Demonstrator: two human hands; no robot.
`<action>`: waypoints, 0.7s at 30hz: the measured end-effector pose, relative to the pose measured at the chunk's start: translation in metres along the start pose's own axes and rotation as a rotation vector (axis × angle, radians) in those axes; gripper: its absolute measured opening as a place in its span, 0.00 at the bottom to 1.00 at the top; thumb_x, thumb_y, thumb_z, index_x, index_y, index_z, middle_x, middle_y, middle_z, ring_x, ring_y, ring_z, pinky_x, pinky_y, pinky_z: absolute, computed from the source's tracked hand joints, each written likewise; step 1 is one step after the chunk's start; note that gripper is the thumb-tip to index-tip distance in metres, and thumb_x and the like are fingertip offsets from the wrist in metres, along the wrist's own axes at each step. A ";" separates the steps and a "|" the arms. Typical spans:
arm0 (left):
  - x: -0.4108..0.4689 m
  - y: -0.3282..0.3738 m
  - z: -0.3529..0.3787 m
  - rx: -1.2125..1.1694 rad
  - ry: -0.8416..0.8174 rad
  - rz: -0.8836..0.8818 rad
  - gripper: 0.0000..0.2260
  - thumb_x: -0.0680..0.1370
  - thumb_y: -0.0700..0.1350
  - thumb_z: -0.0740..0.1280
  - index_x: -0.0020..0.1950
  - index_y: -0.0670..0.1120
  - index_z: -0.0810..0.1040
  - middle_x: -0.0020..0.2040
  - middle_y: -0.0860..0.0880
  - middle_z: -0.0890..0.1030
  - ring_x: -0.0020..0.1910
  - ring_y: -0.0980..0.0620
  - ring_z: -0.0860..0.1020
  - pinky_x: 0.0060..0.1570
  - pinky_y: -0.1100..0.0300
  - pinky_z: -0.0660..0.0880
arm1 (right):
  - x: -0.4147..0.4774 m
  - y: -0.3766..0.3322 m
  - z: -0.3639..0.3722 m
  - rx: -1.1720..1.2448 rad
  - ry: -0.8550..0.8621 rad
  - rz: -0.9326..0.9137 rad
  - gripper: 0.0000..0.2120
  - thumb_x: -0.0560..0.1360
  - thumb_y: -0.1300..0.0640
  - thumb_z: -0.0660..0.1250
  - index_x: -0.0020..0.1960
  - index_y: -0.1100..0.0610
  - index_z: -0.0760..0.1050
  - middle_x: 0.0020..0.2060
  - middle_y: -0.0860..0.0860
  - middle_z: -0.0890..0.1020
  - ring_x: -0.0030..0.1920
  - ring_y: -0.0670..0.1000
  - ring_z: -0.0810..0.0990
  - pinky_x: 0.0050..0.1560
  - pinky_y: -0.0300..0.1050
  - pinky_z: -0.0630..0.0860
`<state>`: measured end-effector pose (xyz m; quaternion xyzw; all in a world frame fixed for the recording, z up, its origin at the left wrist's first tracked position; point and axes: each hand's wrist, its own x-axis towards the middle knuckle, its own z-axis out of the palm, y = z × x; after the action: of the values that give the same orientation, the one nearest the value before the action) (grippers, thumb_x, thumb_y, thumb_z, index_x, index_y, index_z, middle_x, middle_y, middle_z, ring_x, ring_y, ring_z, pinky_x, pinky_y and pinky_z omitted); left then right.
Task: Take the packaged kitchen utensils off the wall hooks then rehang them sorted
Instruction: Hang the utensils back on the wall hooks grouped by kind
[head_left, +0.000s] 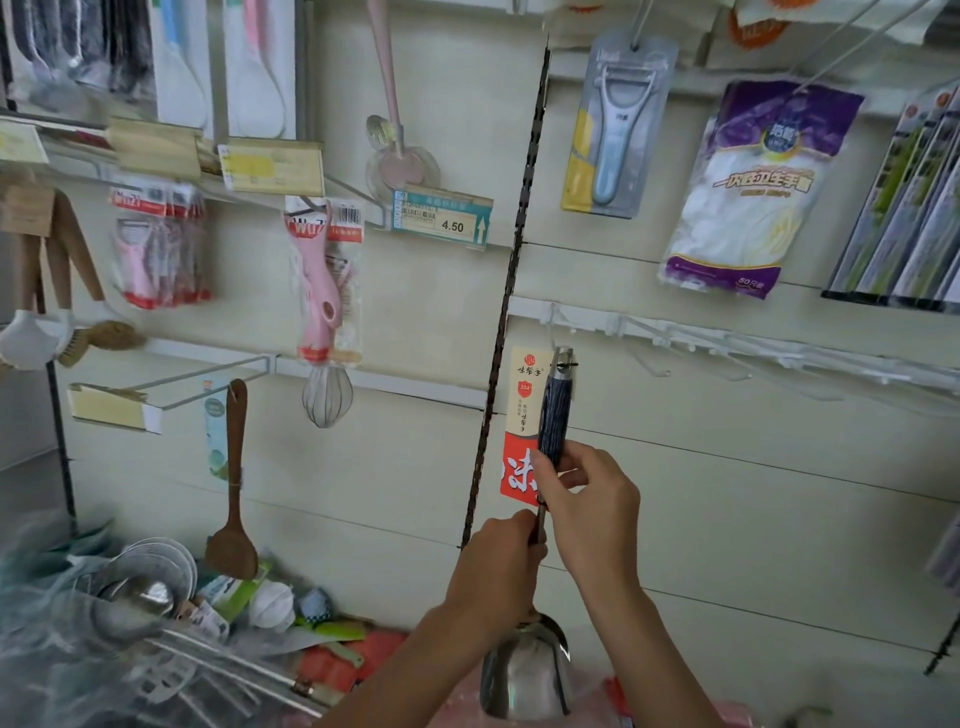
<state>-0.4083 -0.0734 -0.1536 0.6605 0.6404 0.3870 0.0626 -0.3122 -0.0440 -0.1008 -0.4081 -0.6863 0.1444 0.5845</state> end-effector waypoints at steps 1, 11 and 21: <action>0.000 0.000 0.000 -0.002 -0.001 -0.006 0.08 0.83 0.46 0.61 0.52 0.44 0.77 0.48 0.47 0.82 0.40 0.52 0.78 0.43 0.59 0.76 | 0.000 0.000 0.001 -0.004 -0.006 0.003 0.15 0.75 0.47 0.72 0.58 0.53 0.81 0.46 0.46 0.82 0.43 0.43 0.81 0.41 0.36 0.79; -0.003 -0.006 0.001 -0.001 -0.018 -0.013 0.07 0.83 0.44 0.61 0.52 0.42 0.77 0.49 0.46 0.83 0.39 0.51 0.77 0.42 0.58 0.75 | -0.006 0.003 0.010 -0.036 -0.013 0.029 0.16 0.75 0.45 0.72 0.59 0.53 0.81 0.48 0.46 0.83 0.43 0.44 0.82 0.43 0.40 0.82; -0.004 -0.005 0.001 0.021 0.003 0.003 0.07 0.83 0.45 0.60 0.52 0.43 0.76 0.48 0.46 0.83 0.39 0.52 0.76 0.43 0.58 0.76 | -0.005 0.002 0.005 -0.009 0.008 0.041 0.15 0.76 0.47 0.72 0.58 0.53 0.81 0.47 0.46 0.83 0.43 0.45 0.82 0.43 0.43 0.82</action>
<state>-0.4109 -0.0755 -0.1591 0.6614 0.6435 0.3814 0.0541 -0.3157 -0.0454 -0.1072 -0.4252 -0.6760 0.1516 0.5825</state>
